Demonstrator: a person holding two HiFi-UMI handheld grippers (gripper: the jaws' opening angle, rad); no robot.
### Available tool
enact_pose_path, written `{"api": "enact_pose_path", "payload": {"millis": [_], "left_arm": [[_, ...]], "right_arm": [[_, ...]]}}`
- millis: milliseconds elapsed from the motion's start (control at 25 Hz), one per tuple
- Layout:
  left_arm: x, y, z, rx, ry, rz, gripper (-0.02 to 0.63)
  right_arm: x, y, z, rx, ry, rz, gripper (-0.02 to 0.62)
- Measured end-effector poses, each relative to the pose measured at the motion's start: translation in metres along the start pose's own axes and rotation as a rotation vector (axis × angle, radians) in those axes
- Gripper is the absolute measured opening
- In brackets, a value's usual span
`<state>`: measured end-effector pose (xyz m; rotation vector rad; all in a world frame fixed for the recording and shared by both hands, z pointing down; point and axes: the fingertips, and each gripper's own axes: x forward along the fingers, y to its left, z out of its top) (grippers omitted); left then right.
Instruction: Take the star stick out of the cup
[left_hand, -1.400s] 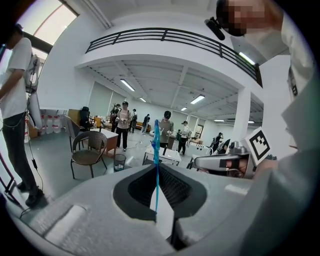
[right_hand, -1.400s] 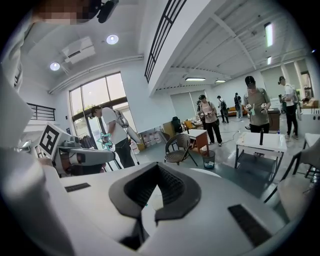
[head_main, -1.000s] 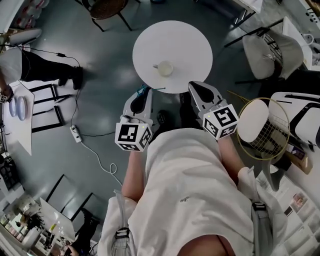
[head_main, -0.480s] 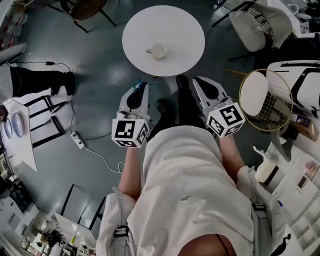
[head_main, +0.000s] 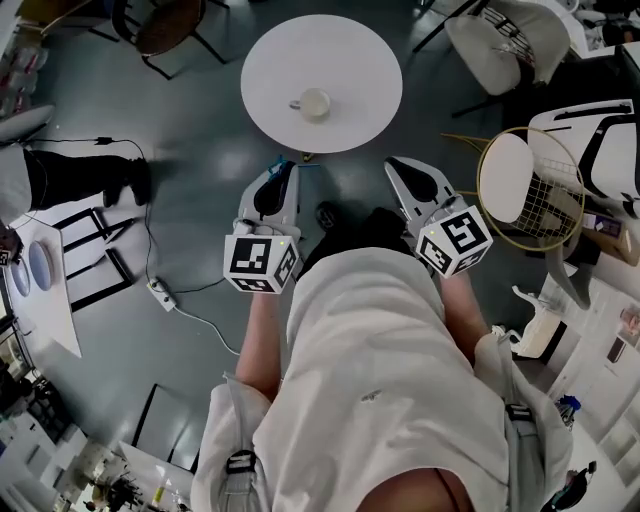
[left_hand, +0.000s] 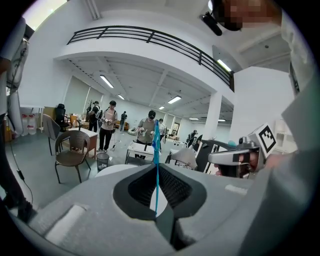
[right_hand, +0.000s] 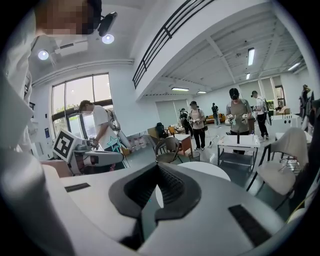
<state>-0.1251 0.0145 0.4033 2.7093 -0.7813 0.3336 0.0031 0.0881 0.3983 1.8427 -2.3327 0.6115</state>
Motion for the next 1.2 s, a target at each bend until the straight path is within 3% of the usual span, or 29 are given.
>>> {"api": "enact_pose_path", "payload": {"millis": [240,1200], "left_arm": [[0.002,0.001,0.011,0.005,-0.022,0.017,0.021],[-0.007,-0.007,0.007,0.016,-0.023,0.037,0.021]], "right_arm": [[0.001,-0.005,0.018,-0.062,-0.024,-0.006,0.006],[-0.006,0.003,0.006,-0.073,0.001,0.017,0.006]]}}
